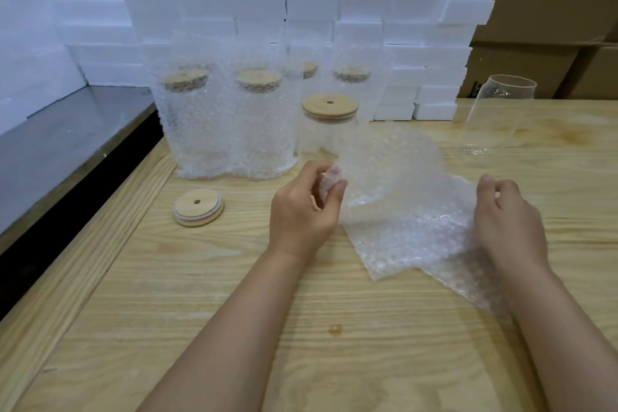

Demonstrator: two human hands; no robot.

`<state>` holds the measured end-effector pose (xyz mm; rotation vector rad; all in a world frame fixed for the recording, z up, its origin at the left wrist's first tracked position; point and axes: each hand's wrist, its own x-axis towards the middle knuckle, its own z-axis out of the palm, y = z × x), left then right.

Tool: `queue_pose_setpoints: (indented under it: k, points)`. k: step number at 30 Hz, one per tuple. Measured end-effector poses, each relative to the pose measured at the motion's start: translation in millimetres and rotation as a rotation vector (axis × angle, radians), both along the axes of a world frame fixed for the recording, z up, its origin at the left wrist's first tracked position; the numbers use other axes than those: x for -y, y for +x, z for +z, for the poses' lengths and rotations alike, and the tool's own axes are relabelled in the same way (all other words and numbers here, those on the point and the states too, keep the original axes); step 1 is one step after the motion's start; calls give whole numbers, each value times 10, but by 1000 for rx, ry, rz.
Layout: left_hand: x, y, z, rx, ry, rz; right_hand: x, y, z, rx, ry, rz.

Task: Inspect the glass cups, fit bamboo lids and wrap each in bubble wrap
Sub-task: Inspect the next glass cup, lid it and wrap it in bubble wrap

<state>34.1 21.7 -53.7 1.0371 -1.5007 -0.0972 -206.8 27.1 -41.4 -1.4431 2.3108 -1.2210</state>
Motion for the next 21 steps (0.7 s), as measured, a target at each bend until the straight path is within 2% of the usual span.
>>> queue_pose_setpoints:
  k: [4, 8, 9, 11, 13, 15, 18, 21]
  points:
    - [-16, 50, 15, -30, 18, -55, 8, -219, -3, -132, 153, -119]
    - [-18, 100, 55, 75, -32, -63, -18, -256, 4, -194, 210, -237]
    - [-22, 97, 68, 120, -63, -52, -28, -215, 27, -227, 142, -246]
    - [-33, 72, 77, 196, -135, -31, -46, -91, 99, -365, -240, -183]
    - [-31, 52, 67, 243, -184, -24, -112, 140, 205, -543, -698, 17]
    - [-18, 51, 57, 269, -177, -27, -173, 413, 255, -704, -951, 282]
    - [-20, 39, 46, 339, -177, -40, -199, 800, 217, -878, -913, 481]
    - [-27, 25, 57, 442, -242, -22, -189, 900, 165, -885, -829, 509]
